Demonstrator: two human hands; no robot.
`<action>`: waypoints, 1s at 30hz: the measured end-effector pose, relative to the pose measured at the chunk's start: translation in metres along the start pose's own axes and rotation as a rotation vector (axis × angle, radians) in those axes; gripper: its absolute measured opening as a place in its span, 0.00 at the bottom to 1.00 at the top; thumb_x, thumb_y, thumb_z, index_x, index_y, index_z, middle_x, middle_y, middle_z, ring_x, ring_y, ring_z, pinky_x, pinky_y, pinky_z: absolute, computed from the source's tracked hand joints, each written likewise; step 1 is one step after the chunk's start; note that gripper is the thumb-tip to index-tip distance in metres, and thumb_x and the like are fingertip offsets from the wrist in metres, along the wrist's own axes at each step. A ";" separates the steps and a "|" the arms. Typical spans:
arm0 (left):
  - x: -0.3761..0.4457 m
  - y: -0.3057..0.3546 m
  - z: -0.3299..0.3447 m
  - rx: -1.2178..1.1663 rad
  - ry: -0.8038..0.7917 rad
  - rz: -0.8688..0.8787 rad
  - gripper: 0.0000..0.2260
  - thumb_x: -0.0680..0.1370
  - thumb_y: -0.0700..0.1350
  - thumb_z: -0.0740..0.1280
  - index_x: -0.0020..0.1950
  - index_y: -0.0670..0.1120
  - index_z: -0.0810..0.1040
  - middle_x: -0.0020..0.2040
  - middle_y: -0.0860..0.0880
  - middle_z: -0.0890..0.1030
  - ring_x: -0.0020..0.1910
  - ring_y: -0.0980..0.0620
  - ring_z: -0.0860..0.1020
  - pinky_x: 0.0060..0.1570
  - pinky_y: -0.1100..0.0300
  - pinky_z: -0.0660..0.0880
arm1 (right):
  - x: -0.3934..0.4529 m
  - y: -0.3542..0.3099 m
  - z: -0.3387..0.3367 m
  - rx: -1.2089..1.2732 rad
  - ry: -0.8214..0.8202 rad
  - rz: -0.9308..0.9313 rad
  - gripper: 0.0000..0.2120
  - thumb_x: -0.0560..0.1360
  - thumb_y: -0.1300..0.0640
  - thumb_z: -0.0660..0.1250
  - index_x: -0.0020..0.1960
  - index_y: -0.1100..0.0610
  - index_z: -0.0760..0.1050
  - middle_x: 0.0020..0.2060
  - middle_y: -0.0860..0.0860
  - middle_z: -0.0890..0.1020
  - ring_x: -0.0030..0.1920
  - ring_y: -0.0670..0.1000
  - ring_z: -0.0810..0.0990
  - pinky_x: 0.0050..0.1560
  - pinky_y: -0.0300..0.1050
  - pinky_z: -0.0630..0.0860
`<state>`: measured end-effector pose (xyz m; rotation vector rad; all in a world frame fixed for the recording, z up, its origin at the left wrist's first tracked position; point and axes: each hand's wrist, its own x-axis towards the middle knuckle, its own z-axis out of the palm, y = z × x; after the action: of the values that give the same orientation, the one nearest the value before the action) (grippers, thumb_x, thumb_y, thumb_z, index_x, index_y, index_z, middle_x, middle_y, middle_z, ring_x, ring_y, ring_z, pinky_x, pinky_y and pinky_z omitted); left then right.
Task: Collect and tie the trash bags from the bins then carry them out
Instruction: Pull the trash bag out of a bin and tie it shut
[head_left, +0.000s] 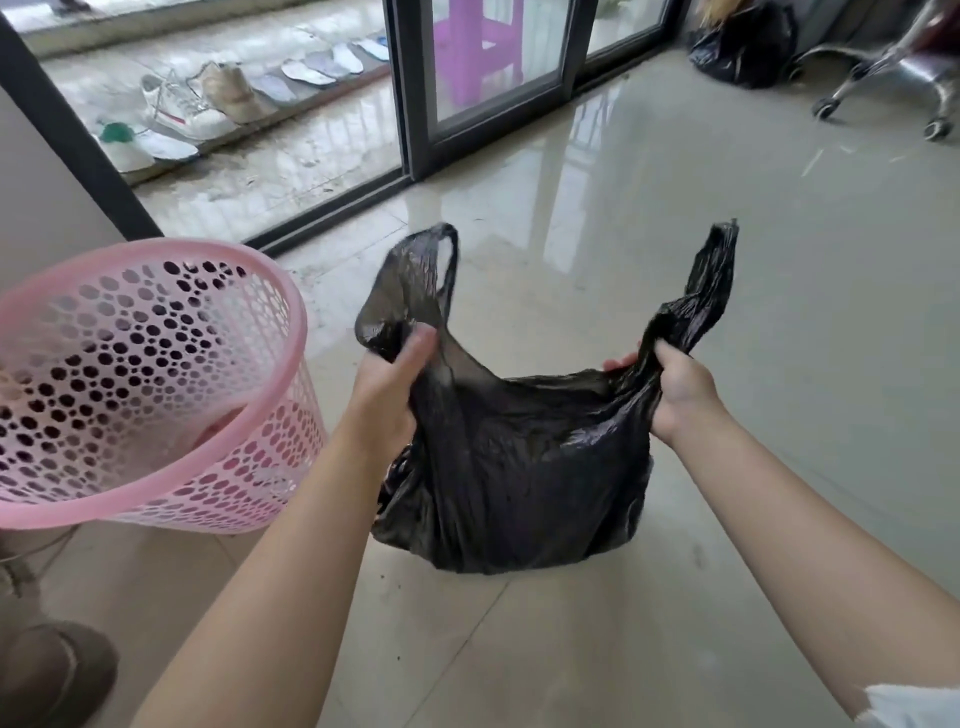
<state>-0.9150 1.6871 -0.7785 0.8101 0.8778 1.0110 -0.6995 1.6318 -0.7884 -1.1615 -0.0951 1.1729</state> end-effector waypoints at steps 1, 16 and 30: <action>0.000 -0.002 0.002 0.081 0.005 -0.030 0.05 0.78 0.35 0.62 0.45 0.41 0.76 0.29 0.53 0.83 0.28 0.59 0.82 0.31 0.65 0.79 | -0.001 -0.001 0.000 0.056 -0.015 -0.021 0.20 0.81 0.55 0.48 0.32 0.59 0.63 0.12 0.49 0.72 0.16 0.49 0.75 0.37 0.49 0.72; 0.003 -0.001 0.007 -0.243 0.092 -0.168 0.16 0.81 0.44 0.57 0.33 0.45 0.64 0.23 0.51 0.65 0.15 0.59 0.65 0.24 0.68 0.66 | -0.009 -0.001 0.013 -0.551 -0.227 0.112 0.13 0.73 0.70 0.49 0.36 0.62 0.69 0.35 0.54 0.71 0.31 0.48 0.70 0.29 0.35 0.67; -0.009 -0.024 0.005 0.188 -0.056 -0.421 0.13 0.81 0.36 0.54 0.37 0.42 0.65 0.18 0.54 0.61 0.12 0.61 0.58 0.13 0.71 0.56 | -0.018 0.023 0.024 -0.560 -0.441 0.050 0.12 0.81 0.55 0.49 0.41 0.55 0.66 0.13 0.44 0.59 0.14 0.43 0.57 0.20 0.33 0.62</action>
<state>-0.9040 1.6698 -0.7953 0.7649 1.0523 0.5404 -0.7374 1.6316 -0.7862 -1.3676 -0.7746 1.4833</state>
